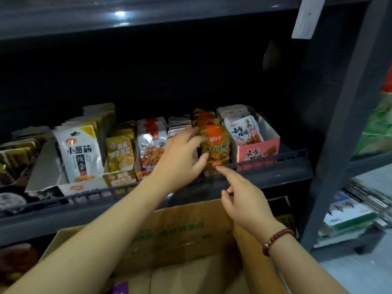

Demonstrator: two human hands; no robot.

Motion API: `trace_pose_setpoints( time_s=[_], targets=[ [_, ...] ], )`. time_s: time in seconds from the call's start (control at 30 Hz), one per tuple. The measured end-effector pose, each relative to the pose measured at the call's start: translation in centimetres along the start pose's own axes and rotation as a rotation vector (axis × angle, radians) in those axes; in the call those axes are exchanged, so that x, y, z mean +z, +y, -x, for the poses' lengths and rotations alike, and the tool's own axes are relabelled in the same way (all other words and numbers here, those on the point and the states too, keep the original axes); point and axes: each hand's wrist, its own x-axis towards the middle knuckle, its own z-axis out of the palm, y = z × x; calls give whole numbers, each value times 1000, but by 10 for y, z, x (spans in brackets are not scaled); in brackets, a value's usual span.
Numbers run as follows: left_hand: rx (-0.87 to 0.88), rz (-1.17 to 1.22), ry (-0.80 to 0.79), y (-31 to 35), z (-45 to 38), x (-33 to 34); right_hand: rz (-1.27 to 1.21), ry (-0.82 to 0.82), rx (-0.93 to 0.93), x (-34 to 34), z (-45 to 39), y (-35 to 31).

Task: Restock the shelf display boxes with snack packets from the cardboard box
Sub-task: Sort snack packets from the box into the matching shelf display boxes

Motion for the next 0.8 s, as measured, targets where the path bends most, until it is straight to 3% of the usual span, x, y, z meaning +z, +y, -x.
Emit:
trace_pose_setpoints(
  time_s=[0.13,0.27,0.37,0.5,0.53,0.7,0.8],
  targets=[
    [-87,39,134,4,73,3,89,-74,-41,3,29,-7],
    [-297,223,51,9,145,15,285,-234,-107,11,50,-7],
    [-555,339,-150,-5,195,36,407,-345,-121,13,64,-5],
    [-1110,590,-502,-28,228,60,443,-475,-111,19,76,-9],
    [-1169,589,-547,-35,237,65,410,-509,-94,21,78,-11],
    [-1120,201,-776,-76,294,86,333,-694,-36,30,80,-14],
    [-1189,163,-924,-82,315,96,332,-755,-14,37,79,-10]
  ],
)
